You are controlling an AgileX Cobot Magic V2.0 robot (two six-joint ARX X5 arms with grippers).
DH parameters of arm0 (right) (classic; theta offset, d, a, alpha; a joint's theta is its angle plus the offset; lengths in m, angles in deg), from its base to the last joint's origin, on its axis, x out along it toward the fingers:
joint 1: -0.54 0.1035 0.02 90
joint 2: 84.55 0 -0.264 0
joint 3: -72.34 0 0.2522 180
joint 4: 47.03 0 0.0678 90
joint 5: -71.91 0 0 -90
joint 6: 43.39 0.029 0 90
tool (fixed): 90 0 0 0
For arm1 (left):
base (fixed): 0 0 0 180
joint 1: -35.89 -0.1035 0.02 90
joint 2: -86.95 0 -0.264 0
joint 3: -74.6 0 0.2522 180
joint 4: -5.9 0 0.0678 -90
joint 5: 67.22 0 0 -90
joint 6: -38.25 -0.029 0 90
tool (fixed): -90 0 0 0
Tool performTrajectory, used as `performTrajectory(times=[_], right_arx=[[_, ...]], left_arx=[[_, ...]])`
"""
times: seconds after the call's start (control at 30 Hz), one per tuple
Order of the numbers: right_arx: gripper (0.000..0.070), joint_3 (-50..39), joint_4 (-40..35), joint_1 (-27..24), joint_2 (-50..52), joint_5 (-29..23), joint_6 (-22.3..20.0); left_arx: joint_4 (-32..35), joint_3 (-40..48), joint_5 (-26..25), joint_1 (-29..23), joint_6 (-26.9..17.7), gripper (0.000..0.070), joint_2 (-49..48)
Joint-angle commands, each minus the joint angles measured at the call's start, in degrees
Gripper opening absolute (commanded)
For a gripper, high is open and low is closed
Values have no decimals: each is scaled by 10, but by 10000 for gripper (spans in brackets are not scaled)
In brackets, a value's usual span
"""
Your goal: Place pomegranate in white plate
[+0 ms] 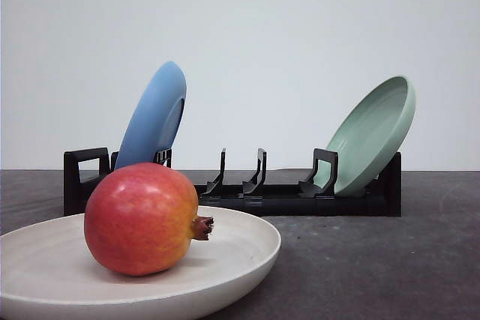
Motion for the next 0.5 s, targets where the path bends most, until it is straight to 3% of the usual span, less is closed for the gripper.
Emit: performTrajectory(times=[0.0, 0.47], right_arx=[[6, -2, -6, -1, 0, 0, -4], [6, -2, -6, -1, 0, 0, -4]], left_arx=[[6, 5, -1, 0, 2, 0, -1], [6, 6, -1, 0, 2, 0, -1]])
